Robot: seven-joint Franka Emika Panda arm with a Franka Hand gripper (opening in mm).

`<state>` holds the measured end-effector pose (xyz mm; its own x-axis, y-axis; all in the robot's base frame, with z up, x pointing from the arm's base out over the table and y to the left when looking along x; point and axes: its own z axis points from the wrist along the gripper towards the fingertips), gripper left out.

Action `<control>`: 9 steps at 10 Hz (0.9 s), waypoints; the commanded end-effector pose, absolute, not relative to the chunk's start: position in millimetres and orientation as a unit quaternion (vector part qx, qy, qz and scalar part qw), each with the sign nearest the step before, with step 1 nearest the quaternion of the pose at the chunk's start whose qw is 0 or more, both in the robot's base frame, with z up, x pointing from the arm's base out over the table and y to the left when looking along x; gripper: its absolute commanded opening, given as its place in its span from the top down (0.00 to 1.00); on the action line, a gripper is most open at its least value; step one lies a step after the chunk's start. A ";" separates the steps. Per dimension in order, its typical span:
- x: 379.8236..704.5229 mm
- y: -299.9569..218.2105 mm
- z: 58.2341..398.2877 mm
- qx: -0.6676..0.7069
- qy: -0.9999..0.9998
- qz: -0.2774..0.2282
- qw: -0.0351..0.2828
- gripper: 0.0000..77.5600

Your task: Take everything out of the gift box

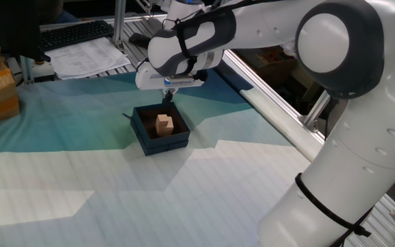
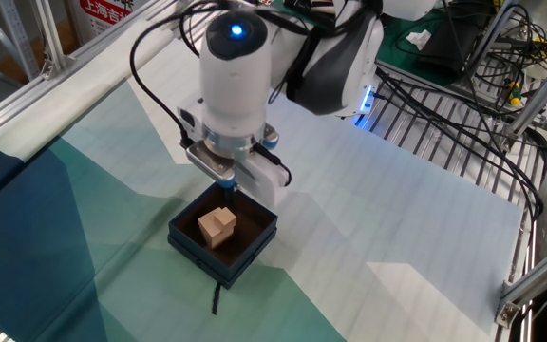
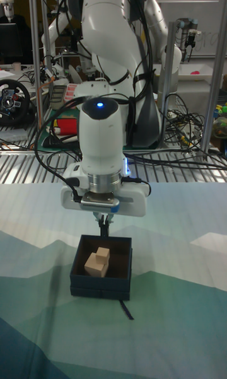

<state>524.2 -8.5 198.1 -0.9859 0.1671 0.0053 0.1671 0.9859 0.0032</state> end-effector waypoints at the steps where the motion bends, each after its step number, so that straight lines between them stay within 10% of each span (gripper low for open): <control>1: 527.2 -5.5 190.4 -0.084 -0.996 -0.002 -0.001 1.00; 9: 530.6 -3.6 173.1 -0.084 -0.996 -0.003 -0.001 1.00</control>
